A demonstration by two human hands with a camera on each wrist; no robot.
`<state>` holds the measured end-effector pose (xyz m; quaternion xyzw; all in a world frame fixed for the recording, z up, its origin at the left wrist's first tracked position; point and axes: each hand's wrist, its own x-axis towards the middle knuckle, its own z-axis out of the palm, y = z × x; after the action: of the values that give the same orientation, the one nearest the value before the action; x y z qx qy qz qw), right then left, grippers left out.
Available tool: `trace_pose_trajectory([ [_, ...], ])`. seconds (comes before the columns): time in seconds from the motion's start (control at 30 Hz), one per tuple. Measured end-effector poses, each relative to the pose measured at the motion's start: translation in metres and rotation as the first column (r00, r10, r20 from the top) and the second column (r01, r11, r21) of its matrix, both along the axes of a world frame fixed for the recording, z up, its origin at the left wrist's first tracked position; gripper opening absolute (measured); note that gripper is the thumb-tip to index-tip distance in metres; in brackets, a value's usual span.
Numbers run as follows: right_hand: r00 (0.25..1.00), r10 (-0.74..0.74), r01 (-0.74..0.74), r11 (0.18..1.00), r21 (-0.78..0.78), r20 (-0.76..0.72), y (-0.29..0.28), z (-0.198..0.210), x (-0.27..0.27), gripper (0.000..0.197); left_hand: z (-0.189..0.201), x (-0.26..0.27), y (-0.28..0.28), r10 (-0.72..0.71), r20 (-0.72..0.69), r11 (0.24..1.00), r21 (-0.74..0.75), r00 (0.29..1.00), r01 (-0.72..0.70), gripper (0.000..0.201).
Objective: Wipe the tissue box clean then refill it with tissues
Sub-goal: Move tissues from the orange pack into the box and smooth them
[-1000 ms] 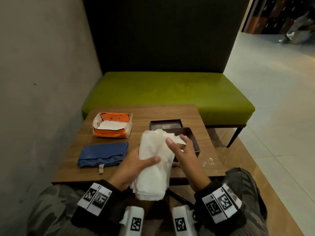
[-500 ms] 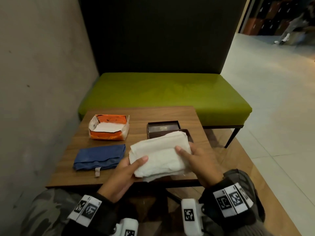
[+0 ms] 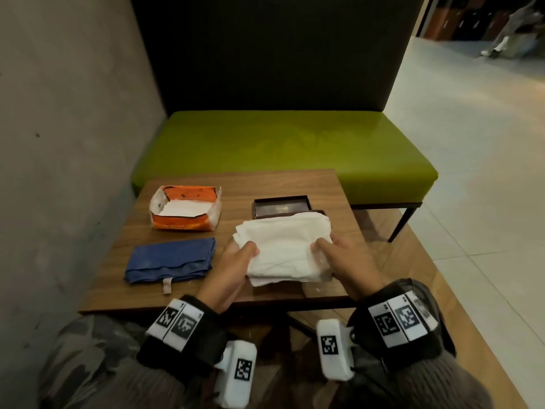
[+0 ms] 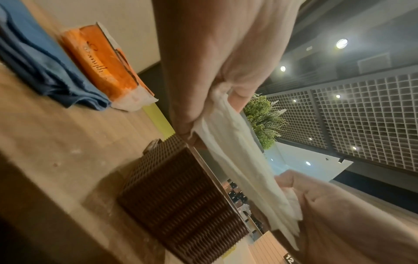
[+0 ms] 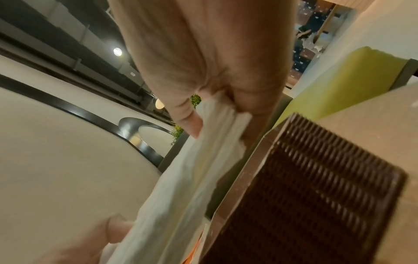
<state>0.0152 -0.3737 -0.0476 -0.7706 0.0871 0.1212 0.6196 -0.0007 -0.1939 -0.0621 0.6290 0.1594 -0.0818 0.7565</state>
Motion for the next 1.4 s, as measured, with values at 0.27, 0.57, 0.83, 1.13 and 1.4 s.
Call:
trace_pose_trajectory([
  [0.27,0.966,-0.047,0.117,0.956,-0.268,0.255,-0.019,0.009,0.044,0.021,0.000,0.058,0.002,-0.057,0.274,0.874,0.479,0.960,-0.085,0.022],
  [0.57,0.987,0.037,0.058,0.829,-0.556,0.158,-0.016,-0.018,0.049,0.054,-0.013,0.076,0.005,-0.251,0.142,0.539,0.842,0.957,0.017,0.018],
  [0.83,0.878,0.387,-0.024,0.626,-0.779,0.283,0.003,-0.032,0.034,0.052,-0.025,0.063,-0.002,-0.616,0.185,0.197,0.977,0.766,-0.077,0.038],
  [1.13,0.880,0.474,-0.258,0.448,-0.856,-0.017,0.015,-0.025,0.037,0.054,-0.031,0.067,0.008,-0.671,-0.100,-0.065,0.995,0.734,0.076,0.058],
  [1.4,0.918,0.391,-0.261,0.449,-0.855,-0.075,0.026,-0.027,0.034,0.053,-0.026,0.054,0.007,-0.696,-0.176,-0.095,0.983,0.696,0.154,0.032],
])
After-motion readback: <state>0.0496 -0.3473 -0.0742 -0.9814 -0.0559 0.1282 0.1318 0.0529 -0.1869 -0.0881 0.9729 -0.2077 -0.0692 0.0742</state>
